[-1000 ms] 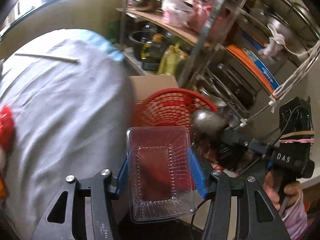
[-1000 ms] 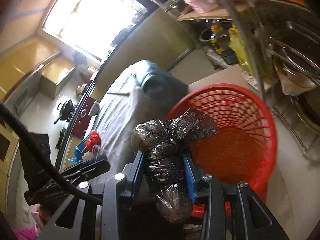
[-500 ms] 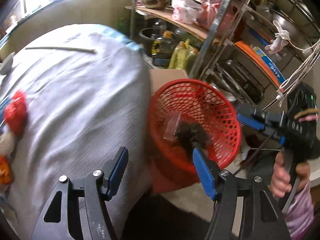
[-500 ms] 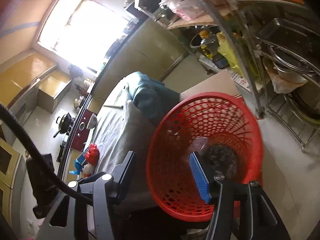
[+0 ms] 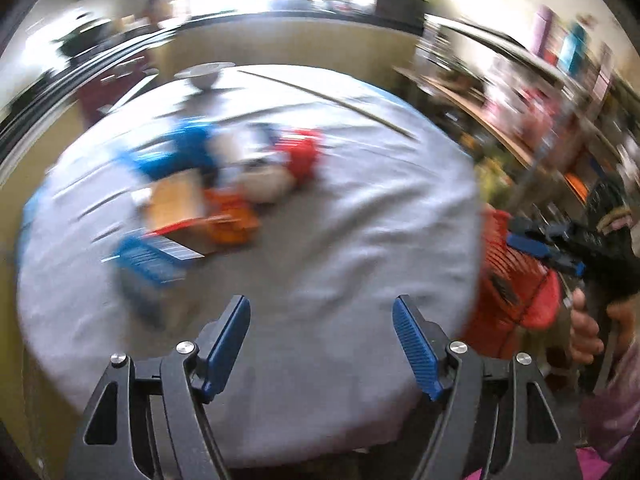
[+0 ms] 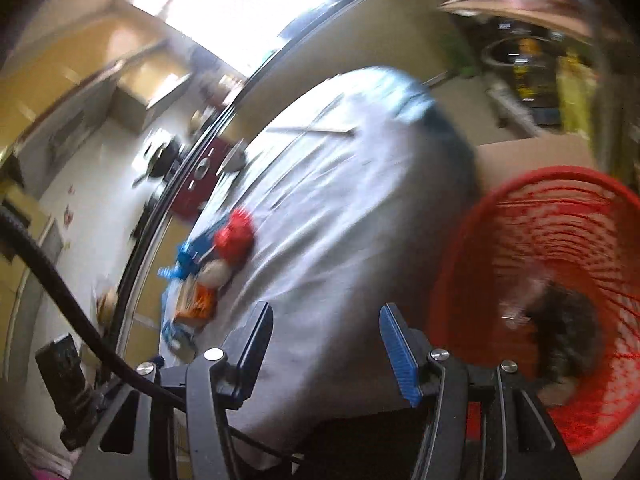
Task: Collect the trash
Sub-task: 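Grasp the blue-white box with the left tool while the right tool grasps the red bag, then carry the box and red bag to the red basket and release both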
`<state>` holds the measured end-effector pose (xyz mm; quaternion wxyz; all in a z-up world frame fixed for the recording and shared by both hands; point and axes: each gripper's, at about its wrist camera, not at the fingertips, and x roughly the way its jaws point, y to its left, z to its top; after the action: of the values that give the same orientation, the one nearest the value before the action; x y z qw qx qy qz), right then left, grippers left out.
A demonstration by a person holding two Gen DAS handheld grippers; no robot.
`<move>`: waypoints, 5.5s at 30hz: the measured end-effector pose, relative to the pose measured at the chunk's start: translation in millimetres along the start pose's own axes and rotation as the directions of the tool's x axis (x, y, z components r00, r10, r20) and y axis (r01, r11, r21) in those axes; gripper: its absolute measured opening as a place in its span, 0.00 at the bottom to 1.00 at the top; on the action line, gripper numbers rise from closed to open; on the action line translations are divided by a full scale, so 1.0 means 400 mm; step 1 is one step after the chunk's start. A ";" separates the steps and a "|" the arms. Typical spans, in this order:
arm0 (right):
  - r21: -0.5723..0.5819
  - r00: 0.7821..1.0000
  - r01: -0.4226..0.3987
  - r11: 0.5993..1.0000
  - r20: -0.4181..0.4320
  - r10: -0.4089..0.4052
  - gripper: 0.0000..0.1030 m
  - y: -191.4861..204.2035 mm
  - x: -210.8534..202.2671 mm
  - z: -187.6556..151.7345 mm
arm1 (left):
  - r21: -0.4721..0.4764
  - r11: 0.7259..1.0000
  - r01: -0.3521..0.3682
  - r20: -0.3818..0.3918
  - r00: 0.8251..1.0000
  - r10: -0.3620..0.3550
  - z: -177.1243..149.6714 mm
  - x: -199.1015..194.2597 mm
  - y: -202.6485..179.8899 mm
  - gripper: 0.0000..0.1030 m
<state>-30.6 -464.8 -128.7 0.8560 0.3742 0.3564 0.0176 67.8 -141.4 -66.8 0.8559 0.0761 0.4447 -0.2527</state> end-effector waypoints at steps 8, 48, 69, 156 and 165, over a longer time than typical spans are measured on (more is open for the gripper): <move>-0.135 0.991 -0.050 0.990 -0.130 0.033 0.58 0.199 0.180 -0.005 | -0.263 0.961 -0.087 0.026 0.995 0.097 -0.010 -0.023 0.247 0.77; -0.120 0.981 0.090 0.989 -0.161 -0.109 0.46 0.387 0.604 0.161 | -0.527 0.837 -0.145 -0.178 0.982 0.058 -0.059 0.067 0.461 0.79; -0.141 0.992 -0.016 0.990 -0.129 -0.002 0.46 0.307 0.304 0.004 | -0.467 0.871 -0.151 -0.132 0.986 0.101 -0.047 0.071 0.434 0.54; 0.358 0.929 -0.007 0.934 0.347 -0.126 0.55 -0.358 -0.386 -0.040 | 0.316 0.914 0.255 -0.169 0.963 -0.210 0.074 0.160 -0.650 0.59; 0.280 0.945 -0.004 0.960 0.314 -0.087 0.55 -0.269 -0.343 -0.026 | 0.289 0.956 0.055 0.002 0.998 -0.058 0.053 0.044 -0.478 0.65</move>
<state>-164.9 -576.5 -121.9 0.8422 0.4801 0.2180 -0.1121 -4.2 -320.0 -50.2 0.8303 0.1863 0.4005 -0.3398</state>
